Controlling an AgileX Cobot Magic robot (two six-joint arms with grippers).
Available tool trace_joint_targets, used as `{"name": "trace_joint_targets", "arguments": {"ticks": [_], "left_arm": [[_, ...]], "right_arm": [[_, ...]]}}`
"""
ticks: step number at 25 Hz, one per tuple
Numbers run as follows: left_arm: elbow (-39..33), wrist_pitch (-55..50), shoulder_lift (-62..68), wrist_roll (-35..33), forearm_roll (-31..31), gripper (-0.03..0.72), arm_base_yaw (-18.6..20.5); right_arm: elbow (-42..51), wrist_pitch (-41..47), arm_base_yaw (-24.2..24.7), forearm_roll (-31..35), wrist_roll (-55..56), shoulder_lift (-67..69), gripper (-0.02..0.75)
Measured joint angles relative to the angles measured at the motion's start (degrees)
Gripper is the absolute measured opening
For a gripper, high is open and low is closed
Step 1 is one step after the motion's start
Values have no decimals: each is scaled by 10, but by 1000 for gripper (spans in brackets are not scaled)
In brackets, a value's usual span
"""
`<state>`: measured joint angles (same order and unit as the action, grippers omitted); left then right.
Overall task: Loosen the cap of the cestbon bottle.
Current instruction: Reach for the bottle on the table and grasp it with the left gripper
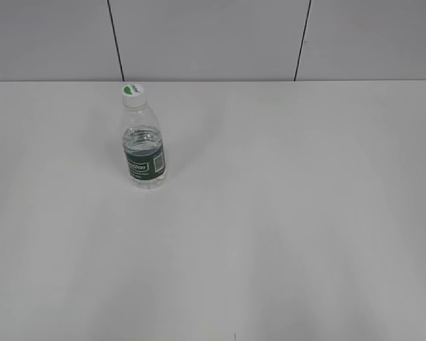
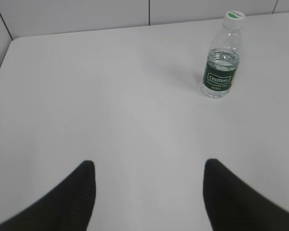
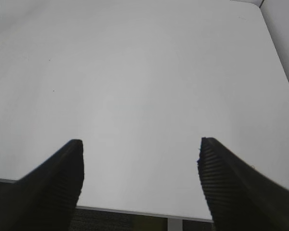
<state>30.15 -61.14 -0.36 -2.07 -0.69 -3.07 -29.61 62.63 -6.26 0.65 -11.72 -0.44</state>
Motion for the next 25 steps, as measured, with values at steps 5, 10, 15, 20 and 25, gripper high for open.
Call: {"name": "trace_joint_targets", "arguments": {"ticks": [5, 10, 15, 20, 25], "left_arm": [[0, 0, 0, 0, 0, 439, 0], [0, 0, 0, 0, 0, 439, 0], [0, 0, 0, 0, 0, 439, 0], [0, 0, 0, 0, 0, 439, 0], [0, 0, 0, 0, 0, 439, 0]], "right_arm": [[0, 0, 0, 0, 0, 0, 565], [0, 0, 0, 0, 0, 0, 565], [0, 0, 0, 0, 0, 0, 565], [0, 0, 0, 0, 0, 0, 565], [0, 0, 0, 0, 0, 0, 565]]}}
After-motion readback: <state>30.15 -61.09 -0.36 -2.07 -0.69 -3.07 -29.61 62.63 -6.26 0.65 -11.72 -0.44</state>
